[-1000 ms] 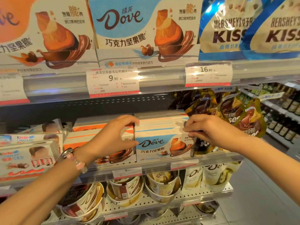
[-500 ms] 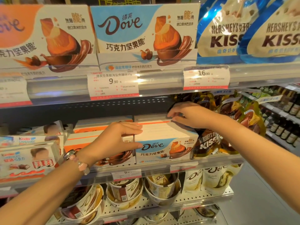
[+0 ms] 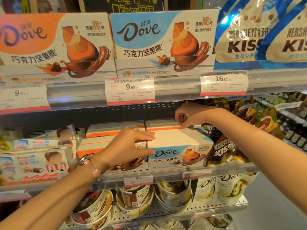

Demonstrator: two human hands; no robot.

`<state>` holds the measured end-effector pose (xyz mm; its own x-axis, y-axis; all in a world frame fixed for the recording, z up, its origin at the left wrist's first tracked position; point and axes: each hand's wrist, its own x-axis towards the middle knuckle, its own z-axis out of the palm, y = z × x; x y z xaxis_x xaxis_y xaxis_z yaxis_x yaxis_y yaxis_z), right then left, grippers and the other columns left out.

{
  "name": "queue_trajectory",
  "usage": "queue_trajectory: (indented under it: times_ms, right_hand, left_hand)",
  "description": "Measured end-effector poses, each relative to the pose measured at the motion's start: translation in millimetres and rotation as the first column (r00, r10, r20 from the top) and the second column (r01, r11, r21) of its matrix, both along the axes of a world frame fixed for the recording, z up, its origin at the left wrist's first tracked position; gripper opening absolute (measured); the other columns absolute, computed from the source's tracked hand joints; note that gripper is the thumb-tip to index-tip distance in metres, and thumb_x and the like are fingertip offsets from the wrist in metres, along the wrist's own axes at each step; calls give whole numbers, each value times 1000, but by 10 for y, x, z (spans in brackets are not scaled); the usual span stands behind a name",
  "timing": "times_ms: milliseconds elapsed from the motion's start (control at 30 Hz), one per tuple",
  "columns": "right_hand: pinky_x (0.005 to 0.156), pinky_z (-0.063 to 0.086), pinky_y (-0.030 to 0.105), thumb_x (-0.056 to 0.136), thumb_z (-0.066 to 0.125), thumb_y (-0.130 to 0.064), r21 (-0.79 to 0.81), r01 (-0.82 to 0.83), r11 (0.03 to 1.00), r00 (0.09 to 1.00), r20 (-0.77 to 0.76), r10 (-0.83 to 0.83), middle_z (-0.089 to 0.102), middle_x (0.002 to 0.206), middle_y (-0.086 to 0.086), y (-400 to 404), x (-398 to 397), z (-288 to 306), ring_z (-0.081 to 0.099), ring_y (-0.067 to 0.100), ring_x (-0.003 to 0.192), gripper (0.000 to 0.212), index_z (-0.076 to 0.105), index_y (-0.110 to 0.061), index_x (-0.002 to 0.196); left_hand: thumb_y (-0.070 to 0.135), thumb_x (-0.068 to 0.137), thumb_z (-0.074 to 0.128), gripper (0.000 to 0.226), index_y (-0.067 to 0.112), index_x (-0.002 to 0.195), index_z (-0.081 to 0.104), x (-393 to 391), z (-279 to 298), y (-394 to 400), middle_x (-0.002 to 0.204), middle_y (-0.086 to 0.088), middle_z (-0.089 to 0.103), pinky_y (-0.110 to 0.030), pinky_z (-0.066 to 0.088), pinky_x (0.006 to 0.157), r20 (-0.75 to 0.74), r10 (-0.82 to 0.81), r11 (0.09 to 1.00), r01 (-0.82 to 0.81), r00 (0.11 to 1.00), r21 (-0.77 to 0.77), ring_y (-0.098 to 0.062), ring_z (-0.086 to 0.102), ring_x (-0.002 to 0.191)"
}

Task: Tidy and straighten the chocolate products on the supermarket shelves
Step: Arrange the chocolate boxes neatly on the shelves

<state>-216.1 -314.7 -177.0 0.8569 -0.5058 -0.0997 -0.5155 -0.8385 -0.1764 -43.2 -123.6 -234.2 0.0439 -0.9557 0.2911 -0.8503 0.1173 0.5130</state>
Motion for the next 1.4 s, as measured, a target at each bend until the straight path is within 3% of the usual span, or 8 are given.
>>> queue_trajectory:
  times_ms: [200,433,567,733,933,1100,1267,1400]
  right_hand:
    - [70,47,24,78,74,-24,29,31,999,1000,2,-31,58,84,-8,-16,-6,17,58,13,81,24,57,-21,94]
    - [68,47,22,79,73,-23,-20,10,1000,1000,11,-10,60,85,-7,-19,2,21,58,12,79,19,60,-21,93]
    - [65,44,21,85,65,-27,-137,-36,990,999,-16,34,59,93,-8,5,-32,-11,56,12,84,20,60,-23,104]
    - [83,47,39,96,43,-24,-340,-122,933,993,-47,113,56,113,3,46,-91,-165,55,22,95,26,61,-13,112]
    - [88,43,33,98,42,-20,-412,-44,910,970,202,138,54,122,4,135,-200,-372,55,23,104,28,54,-11,121]
    - [89,42,39,93,49,-14,-487,138,862,843,515,156,59,117,15,313,-303,-233,55,35,104,31,54,-7,123]
    - [62,51,38,83,61,-9,-611,142,779,737,591,329,66,87,24,562,-378,-116,65,41,74,29,61,5,108]
    - [76,54,37,86,61,-14,-629,0,777,635,600,486,69,101,16,788,-200,-138,68,31,90,28,65,2,110]
  left_hand:
    - [28,70,80,58,32,123,58,-27,71,29,119,25,54,-10,47,84,-6,22,1000,-22,1000,-8,6,50,110]
    - [34,70,79,53,28,119,60,-40,61,7,123,15,55,-21,49,91,42,77,997,-76,996,-11,-1,50,110]
    - [35,70,78,50,27,118,64,-42,16,30,124,14,60,-23,46,96,40,92,995,-90,995,-28,3,50,109]
    - [34,70,78,49,26,117,64,-47,-13,25,123,12,60,-18,46,93,40,90,995,-88,995,-52,4,49,108]
    - [35,72,77,48,27,118,64,-59,-15,31,124,12,60,-24,47,96,63,93,994,-89,994,-64,0,50,113]
    - [40,74,74,56,29,127,56,-48,9,73,129,12,55,-17,42,95,162,82,996,-73,983,-57,1,48,115]
    - [53,67,73,68,34,127,48,124,63,281,122,15,53,-17,39,86,298,199,980,-188,933,-67,-4,50,108]
    - [64,66,66,65,33,121,53,258,99,480,115,13,58,-26,45,83,401,250,967,-247,881,-61,-7,53,102]
